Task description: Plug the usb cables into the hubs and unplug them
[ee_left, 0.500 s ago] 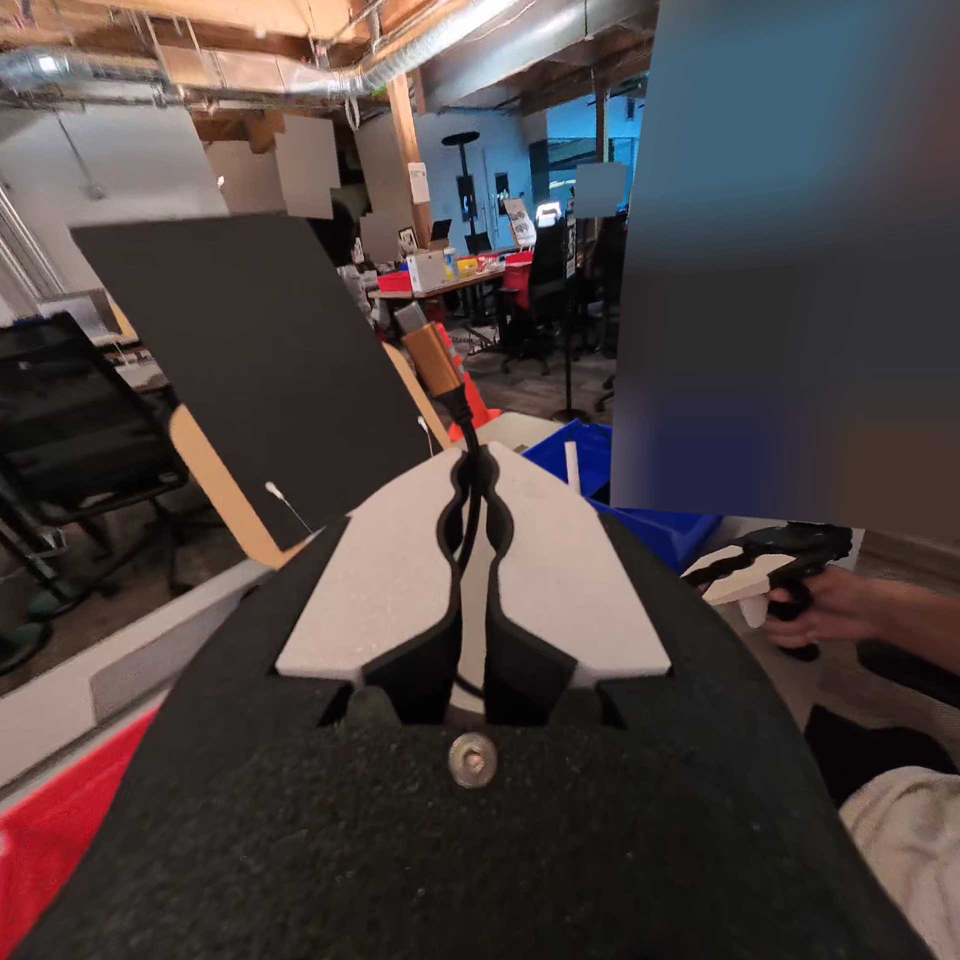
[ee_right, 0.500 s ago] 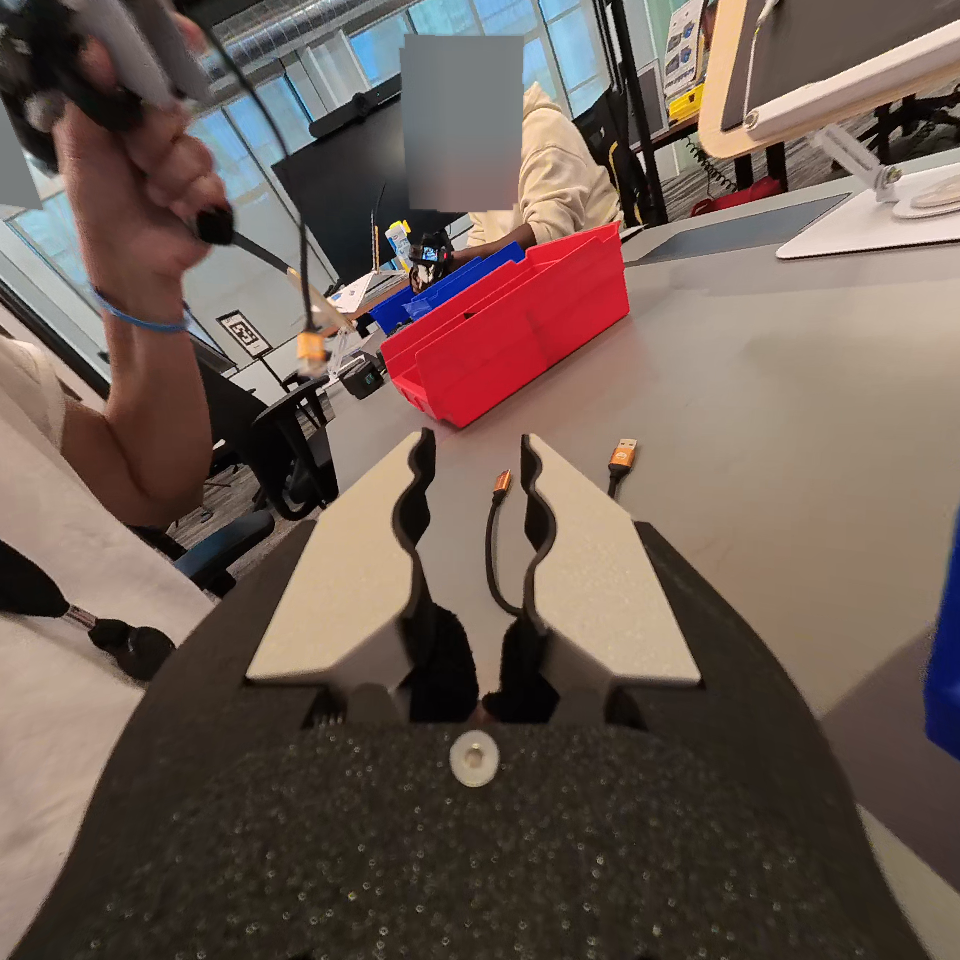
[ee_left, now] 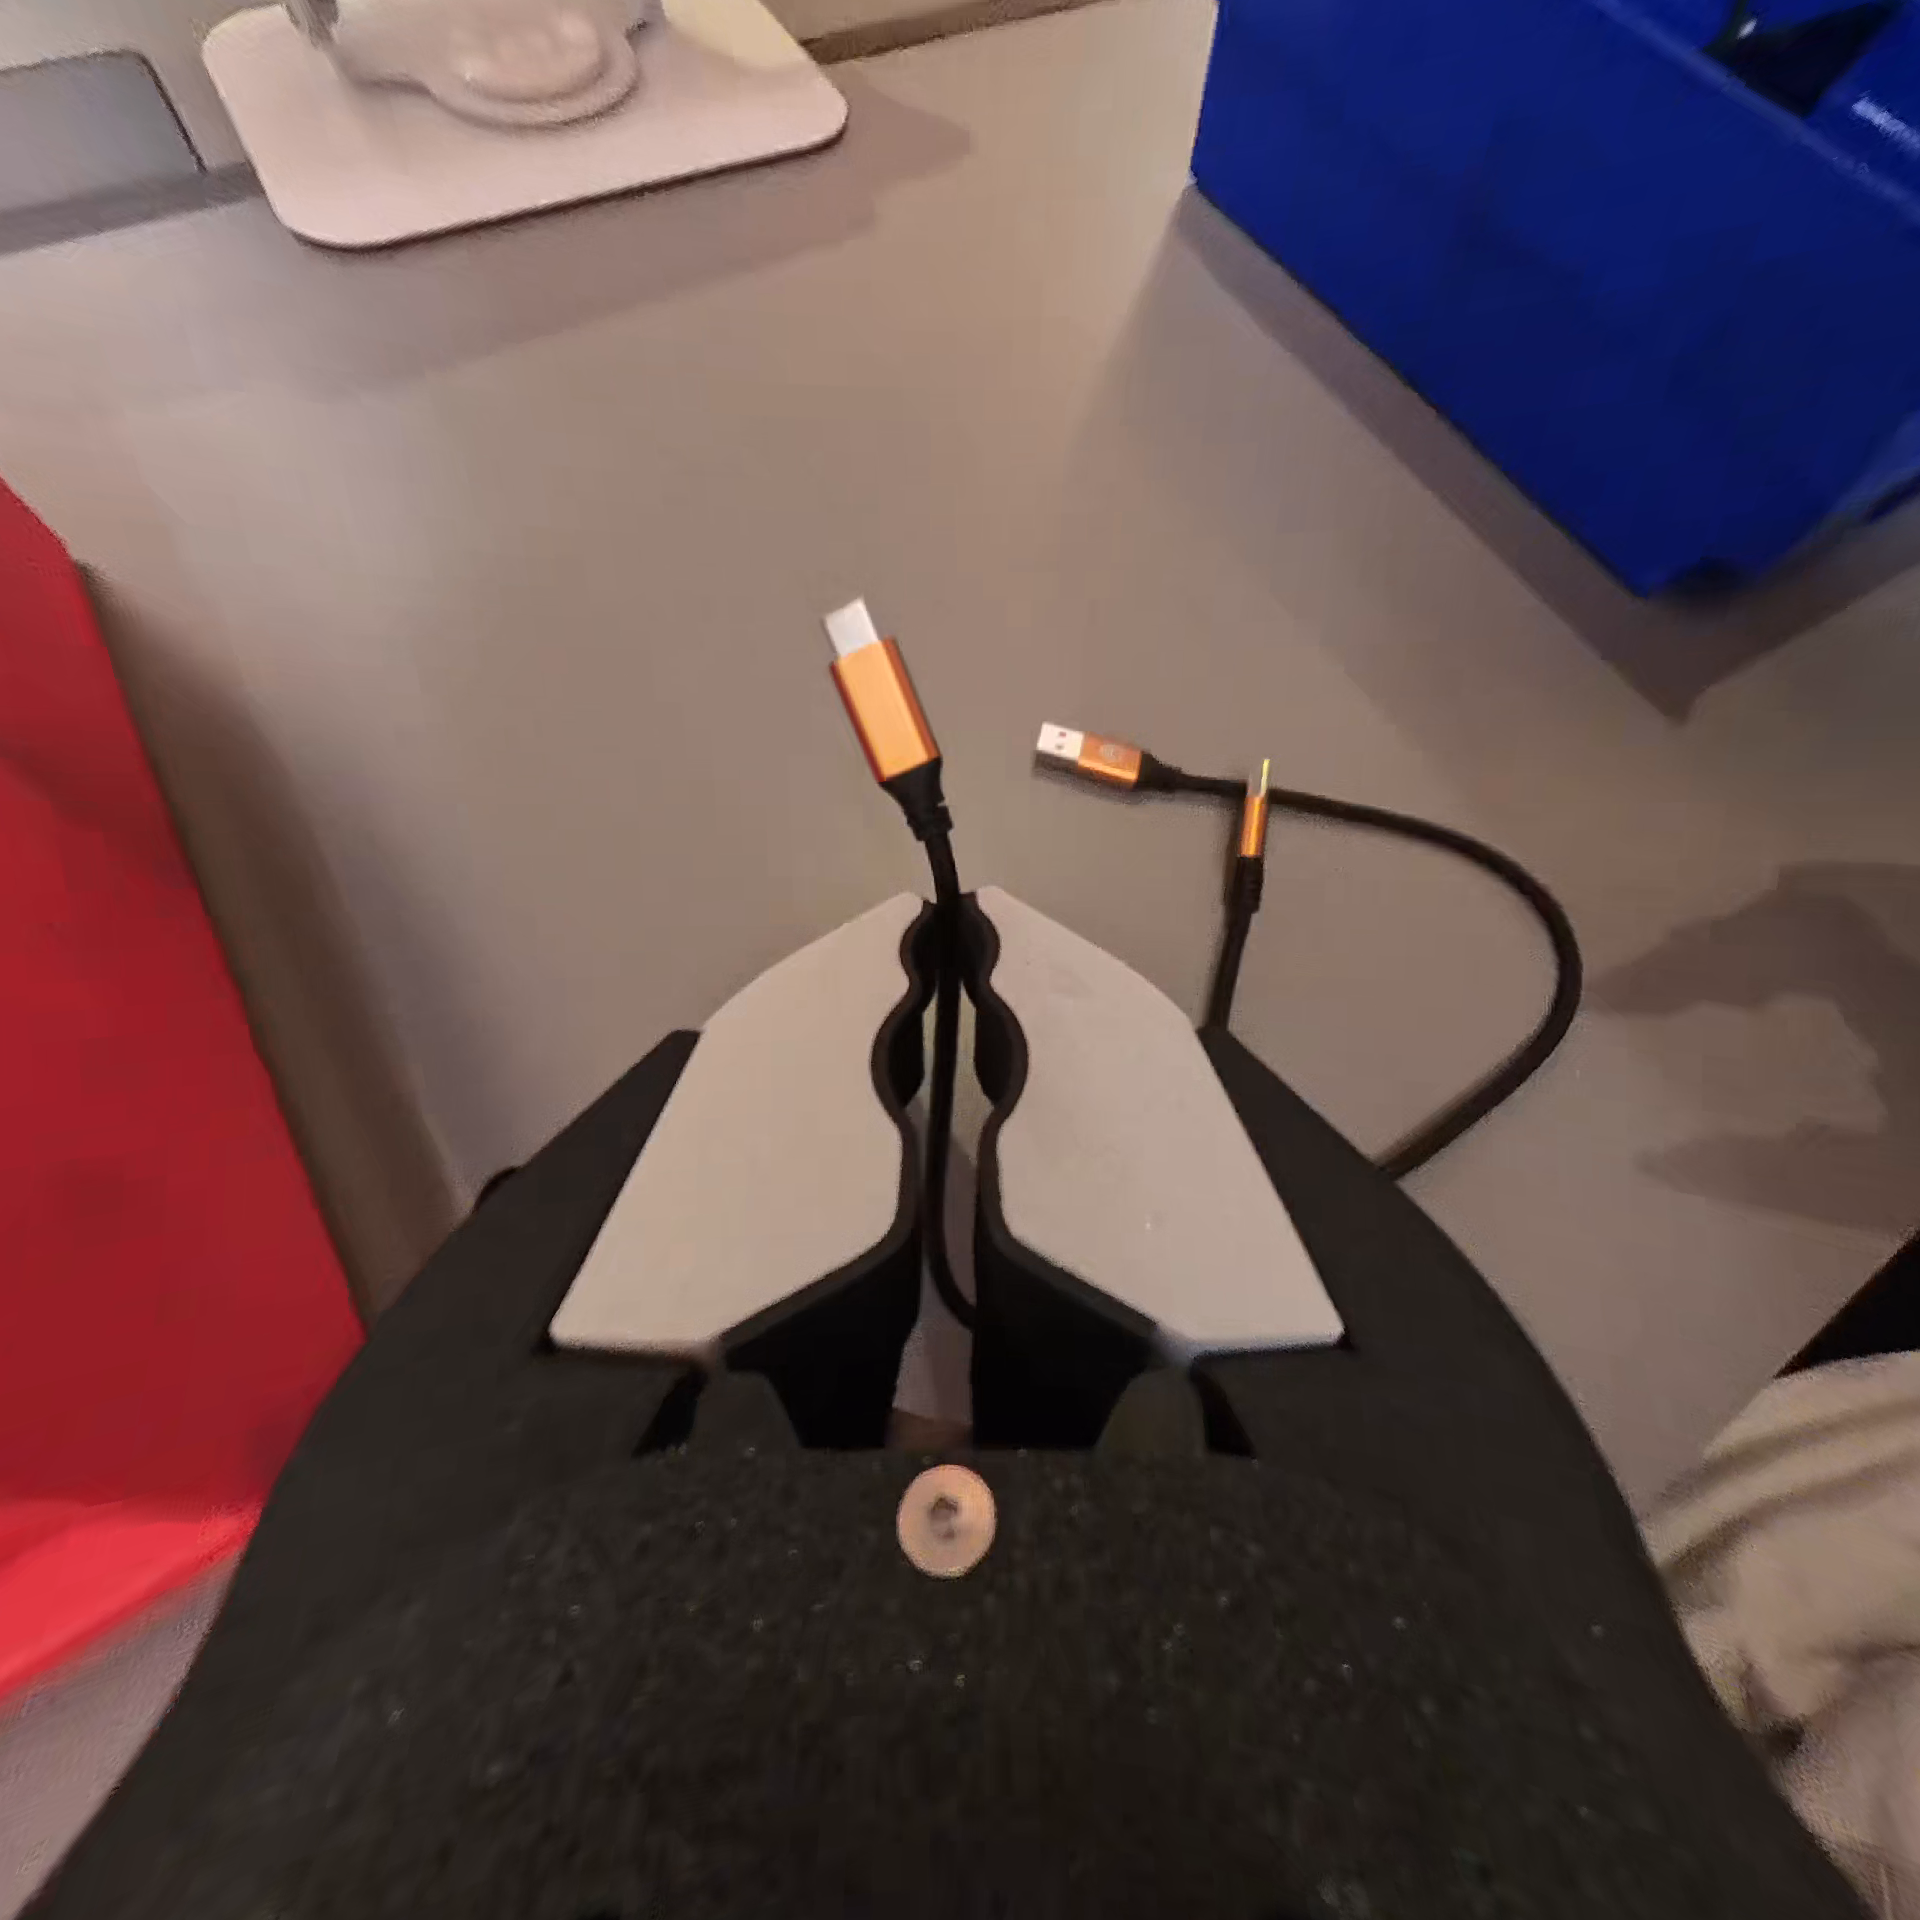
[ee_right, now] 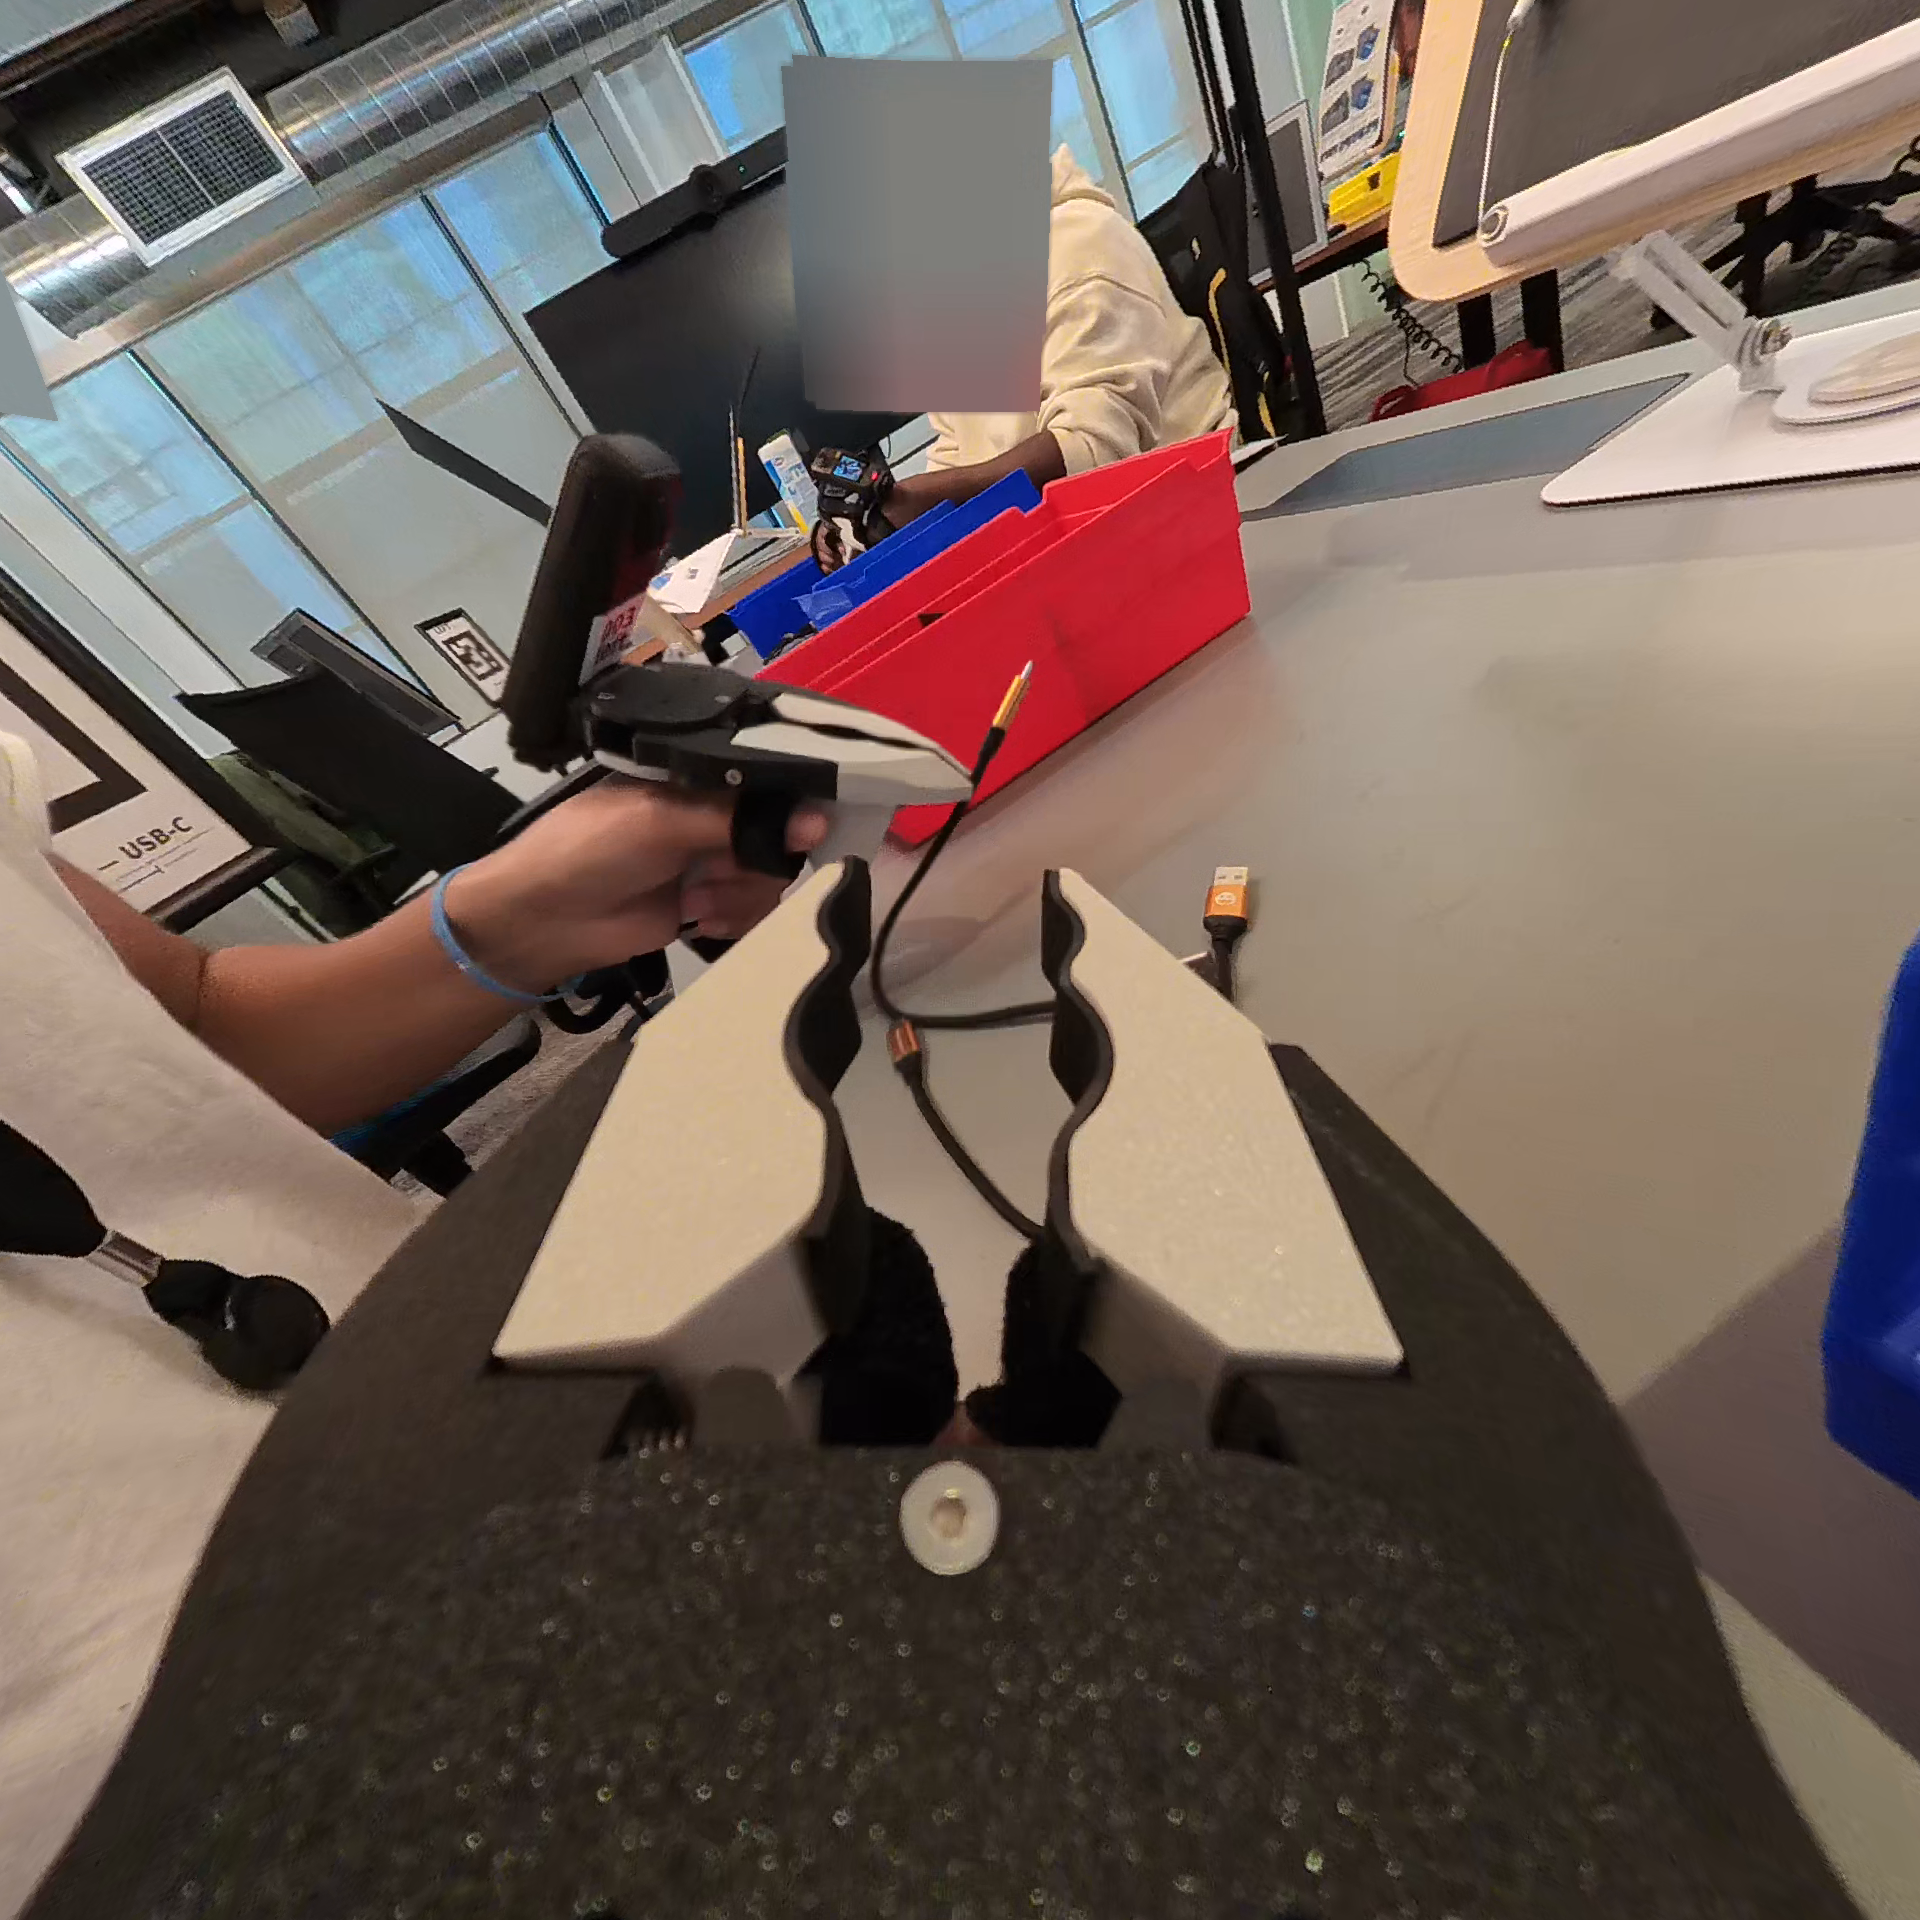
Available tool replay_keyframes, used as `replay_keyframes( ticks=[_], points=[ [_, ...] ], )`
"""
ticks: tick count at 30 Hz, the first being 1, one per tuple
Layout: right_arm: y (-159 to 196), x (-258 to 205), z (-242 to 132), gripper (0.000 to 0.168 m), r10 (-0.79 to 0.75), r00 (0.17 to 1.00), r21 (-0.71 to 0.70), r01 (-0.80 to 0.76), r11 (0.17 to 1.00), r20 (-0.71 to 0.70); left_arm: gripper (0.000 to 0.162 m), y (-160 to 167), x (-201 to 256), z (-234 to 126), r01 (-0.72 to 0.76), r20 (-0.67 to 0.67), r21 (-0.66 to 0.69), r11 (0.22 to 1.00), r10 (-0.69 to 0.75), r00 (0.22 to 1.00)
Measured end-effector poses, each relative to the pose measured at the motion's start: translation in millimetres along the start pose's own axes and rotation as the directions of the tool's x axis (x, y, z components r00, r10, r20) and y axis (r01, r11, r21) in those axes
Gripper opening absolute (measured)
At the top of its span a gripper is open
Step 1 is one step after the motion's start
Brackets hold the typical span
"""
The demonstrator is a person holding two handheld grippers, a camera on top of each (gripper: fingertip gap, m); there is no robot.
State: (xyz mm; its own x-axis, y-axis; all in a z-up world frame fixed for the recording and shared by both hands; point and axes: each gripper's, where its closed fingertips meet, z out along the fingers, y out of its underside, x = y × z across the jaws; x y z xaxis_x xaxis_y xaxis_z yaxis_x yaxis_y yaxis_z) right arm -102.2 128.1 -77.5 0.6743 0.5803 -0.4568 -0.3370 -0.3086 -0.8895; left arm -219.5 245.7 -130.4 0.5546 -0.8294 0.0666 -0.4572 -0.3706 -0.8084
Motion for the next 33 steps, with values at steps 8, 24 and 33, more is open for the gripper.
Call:
replay_keyframes(
  ticks=[8,24,33],
  points=[
    [6,-3,4,0.031,-0.01,1.0,-0.028,0.011,1.0,0.009,0.027,4,-2,-32,-0.068,-0.108,-0.011,0.998,0.066,0.992],
    [11,-10,15,0.031,-0.016,1.0,-0.051,0.017,0.999,0.022,0.022,66,-194,-51,-0.807,-0.466,-0.45,0.382,0.671,0.577],
    [12,-5,13,0.031,-0.004,1.0,-0.047,0.004,0.999,0.006,0.008,81,-185,-29,-0.762,-0.485,-0.426,0.487,0.589,0.647]
  ],
)
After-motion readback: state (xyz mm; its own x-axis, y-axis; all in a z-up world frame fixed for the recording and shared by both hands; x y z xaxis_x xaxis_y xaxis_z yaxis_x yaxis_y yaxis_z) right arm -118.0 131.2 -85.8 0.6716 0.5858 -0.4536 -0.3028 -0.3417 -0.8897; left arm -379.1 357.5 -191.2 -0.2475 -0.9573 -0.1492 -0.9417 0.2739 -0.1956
